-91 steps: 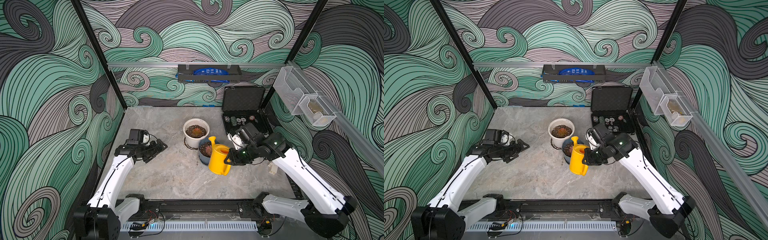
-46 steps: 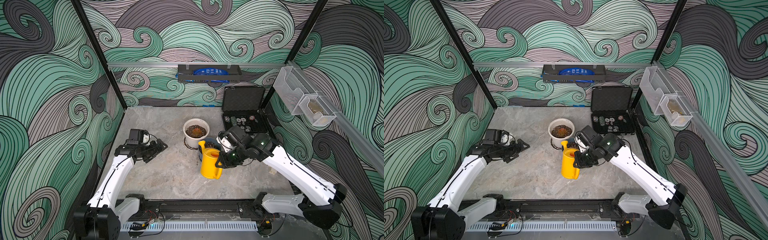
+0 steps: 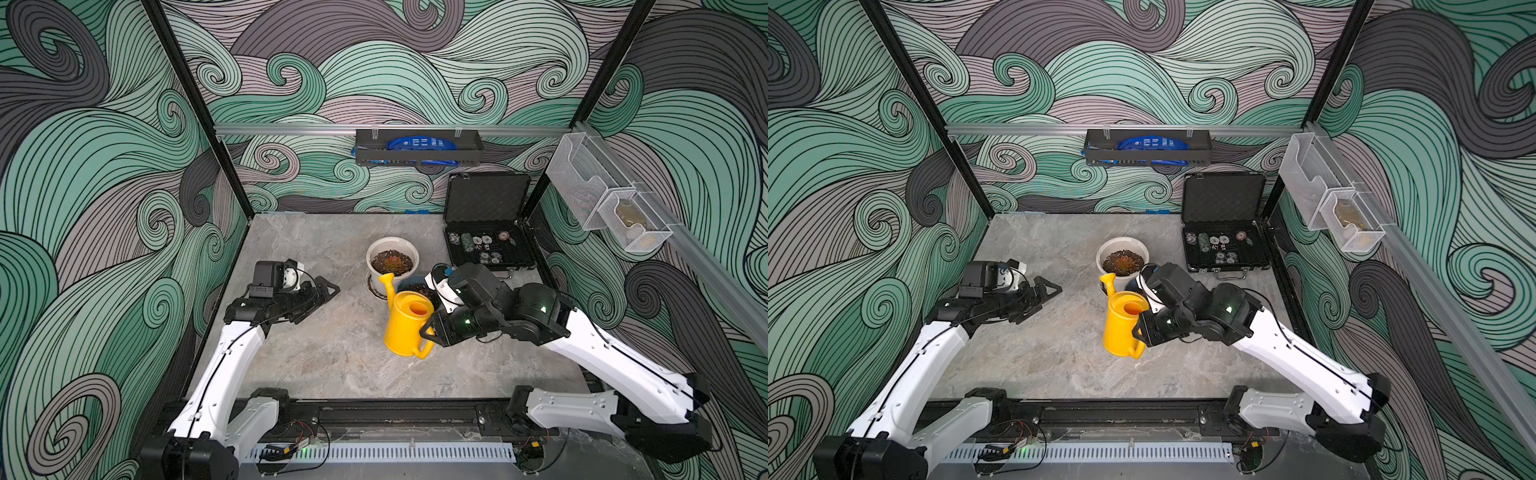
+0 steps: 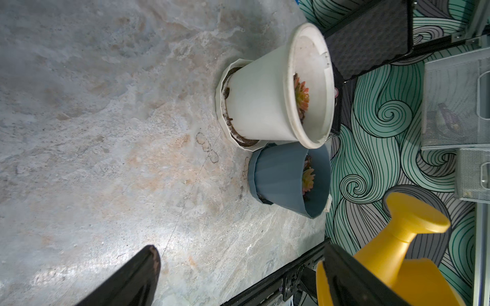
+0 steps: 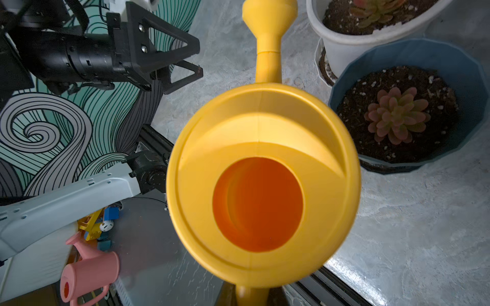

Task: Water the succulent around the soil edge
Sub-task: Water the soil of the potted plant with water, then place the watering can at the center of the board.

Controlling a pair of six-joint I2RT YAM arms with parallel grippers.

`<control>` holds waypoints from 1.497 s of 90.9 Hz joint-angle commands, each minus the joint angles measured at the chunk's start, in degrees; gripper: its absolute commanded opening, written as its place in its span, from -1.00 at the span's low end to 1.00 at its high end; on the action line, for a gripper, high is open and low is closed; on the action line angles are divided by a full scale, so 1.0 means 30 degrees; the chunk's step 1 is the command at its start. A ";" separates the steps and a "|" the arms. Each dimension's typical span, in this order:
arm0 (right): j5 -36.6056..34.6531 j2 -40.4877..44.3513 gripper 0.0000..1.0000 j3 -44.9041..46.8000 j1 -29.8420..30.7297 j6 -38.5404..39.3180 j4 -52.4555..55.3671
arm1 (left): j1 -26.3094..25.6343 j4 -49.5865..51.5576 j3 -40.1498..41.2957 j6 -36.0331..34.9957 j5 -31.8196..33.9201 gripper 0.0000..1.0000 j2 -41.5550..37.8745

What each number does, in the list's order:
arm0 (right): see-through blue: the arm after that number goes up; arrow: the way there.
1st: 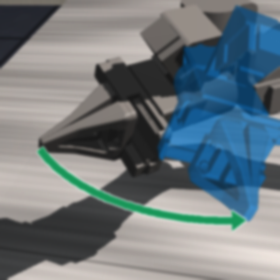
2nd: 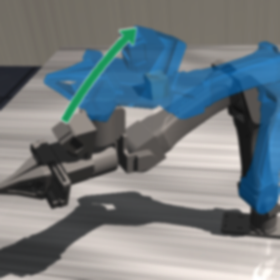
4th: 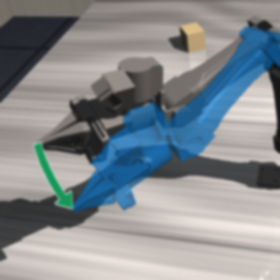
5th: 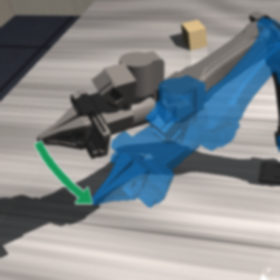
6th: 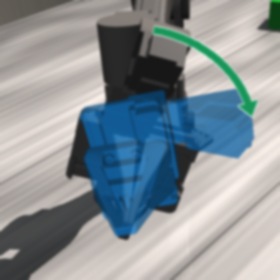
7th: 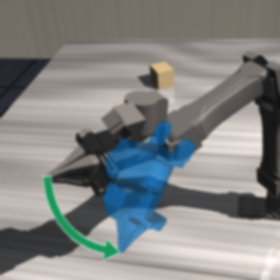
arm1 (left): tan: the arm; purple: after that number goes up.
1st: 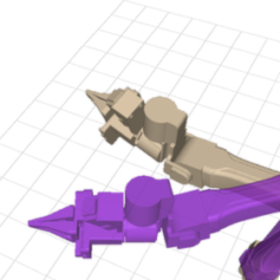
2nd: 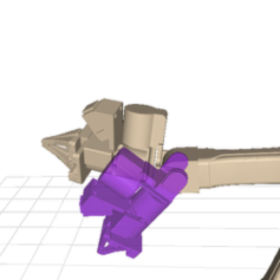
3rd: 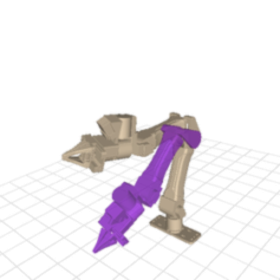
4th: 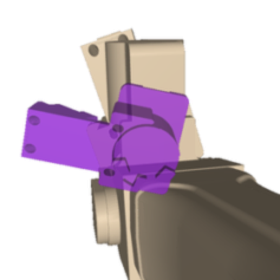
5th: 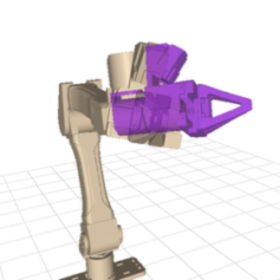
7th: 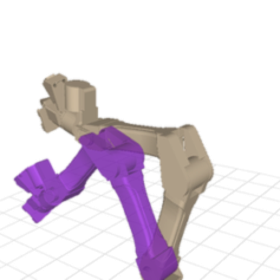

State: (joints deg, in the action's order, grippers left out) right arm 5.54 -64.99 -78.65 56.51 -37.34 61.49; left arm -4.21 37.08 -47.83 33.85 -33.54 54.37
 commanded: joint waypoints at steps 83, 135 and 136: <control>-0.9720 -0.3278 -1.00 0.6899 0.4527 0.2099 -1.4125 | -0.1527 0.6497 -0.2348 0.0727 1.1401 0.98 -0.4555; -1.1784 -0.9524 -0.89 0.6148 0.4604 0.3579 -1.6908 | -0.1527 0.4550 -0.0268 0.0395 0.9571 0.98 -0.4423; -1.1737 -0.9575 -0.87 0.6163 0.4588 0.3589 -1.6960 | -0.1527 0.4532 -0.0247 0.0401 0.9555 0.97 -0.4403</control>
State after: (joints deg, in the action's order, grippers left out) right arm -27.11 -93.12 -59.72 70.13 -28.18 16.27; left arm -8.51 52.53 -49.01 35.55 -3.22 41.06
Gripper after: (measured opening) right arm 0.188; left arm 0.987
